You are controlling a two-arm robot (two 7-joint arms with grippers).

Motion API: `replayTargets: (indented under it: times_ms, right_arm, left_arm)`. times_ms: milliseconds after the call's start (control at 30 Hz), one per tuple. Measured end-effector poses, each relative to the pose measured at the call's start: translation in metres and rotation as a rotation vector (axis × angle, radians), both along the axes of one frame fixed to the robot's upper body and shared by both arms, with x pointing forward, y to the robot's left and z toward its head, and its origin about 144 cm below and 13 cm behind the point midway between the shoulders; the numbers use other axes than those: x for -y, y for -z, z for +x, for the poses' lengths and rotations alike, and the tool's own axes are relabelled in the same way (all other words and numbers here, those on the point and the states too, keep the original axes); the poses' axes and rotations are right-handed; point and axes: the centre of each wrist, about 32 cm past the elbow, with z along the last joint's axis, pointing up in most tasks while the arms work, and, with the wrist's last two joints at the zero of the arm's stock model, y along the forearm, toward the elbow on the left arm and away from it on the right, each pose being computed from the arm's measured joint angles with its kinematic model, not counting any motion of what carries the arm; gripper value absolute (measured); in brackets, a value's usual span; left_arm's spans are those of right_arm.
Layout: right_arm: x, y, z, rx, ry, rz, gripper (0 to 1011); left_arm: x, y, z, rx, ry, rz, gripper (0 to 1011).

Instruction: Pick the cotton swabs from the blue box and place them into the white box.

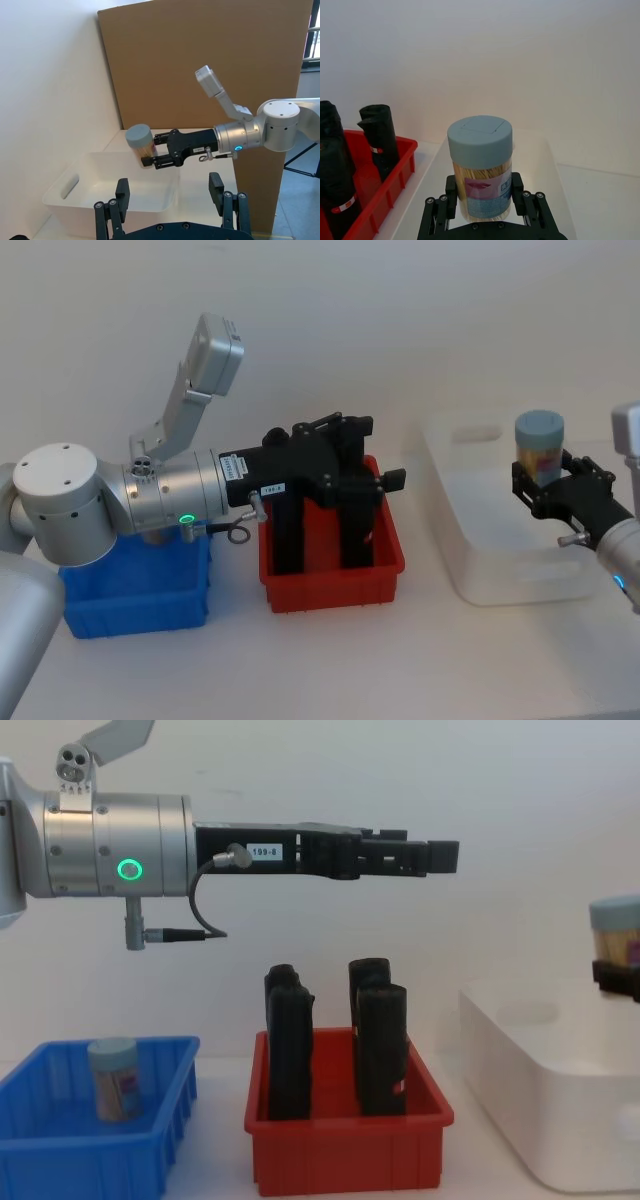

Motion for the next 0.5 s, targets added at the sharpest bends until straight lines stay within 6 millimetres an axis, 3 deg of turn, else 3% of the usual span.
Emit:
replayTargets:
  times_ms: [500]
  right_arm:
    - [-0.004, 0.018, 0.03, -0.105, 0.029, 0.004, 635]
  left_arm:
    - [0.0, 0.0, 0.0, 0.0, 0.0, 0.0, 1004]
